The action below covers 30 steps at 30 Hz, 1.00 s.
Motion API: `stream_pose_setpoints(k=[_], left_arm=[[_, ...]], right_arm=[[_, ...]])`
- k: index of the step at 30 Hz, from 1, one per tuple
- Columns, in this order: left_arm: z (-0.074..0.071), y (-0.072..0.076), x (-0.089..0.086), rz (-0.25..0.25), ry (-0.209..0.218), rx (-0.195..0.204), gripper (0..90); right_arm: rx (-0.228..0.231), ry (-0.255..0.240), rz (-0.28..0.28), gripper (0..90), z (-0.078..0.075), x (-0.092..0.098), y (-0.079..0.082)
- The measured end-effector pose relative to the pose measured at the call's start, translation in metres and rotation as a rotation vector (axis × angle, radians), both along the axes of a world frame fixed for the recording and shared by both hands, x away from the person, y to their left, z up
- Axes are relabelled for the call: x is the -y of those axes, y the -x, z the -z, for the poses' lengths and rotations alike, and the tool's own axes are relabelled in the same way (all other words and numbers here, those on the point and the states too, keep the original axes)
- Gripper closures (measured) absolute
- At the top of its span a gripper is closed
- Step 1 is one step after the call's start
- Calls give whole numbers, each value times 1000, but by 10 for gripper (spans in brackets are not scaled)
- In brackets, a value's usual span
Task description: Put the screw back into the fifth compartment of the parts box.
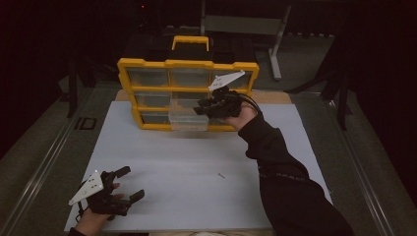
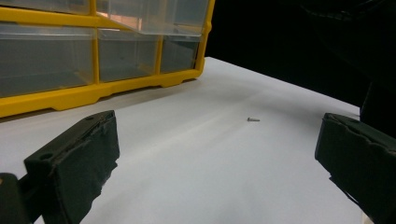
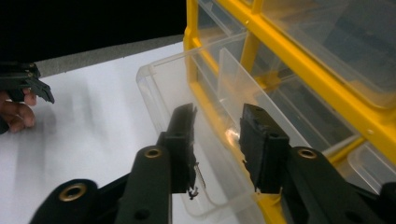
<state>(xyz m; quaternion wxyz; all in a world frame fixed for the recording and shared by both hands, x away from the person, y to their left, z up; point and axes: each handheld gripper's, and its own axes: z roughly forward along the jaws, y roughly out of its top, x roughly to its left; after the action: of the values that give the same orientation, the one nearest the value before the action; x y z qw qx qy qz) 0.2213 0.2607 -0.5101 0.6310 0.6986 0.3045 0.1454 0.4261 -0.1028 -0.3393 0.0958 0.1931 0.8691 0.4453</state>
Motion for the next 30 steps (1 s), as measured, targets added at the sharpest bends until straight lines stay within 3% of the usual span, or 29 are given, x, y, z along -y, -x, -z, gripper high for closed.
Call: stream_pose_setpoints(k=[8,14,18,30], left_arm=[[0,0,1,3,-4,1,5],[0,0,0,4,-5,0,5],[0,0,1,4,-4,-1,5],[0,-1,1,4,-6,-3,5]], right_arm=[[7,-31,8,606,-2,11,14],[21,-46,28,501,1,23,28],[3,-42,39,412,11,32,38],[-18,-54,73,282,37,55,57]])
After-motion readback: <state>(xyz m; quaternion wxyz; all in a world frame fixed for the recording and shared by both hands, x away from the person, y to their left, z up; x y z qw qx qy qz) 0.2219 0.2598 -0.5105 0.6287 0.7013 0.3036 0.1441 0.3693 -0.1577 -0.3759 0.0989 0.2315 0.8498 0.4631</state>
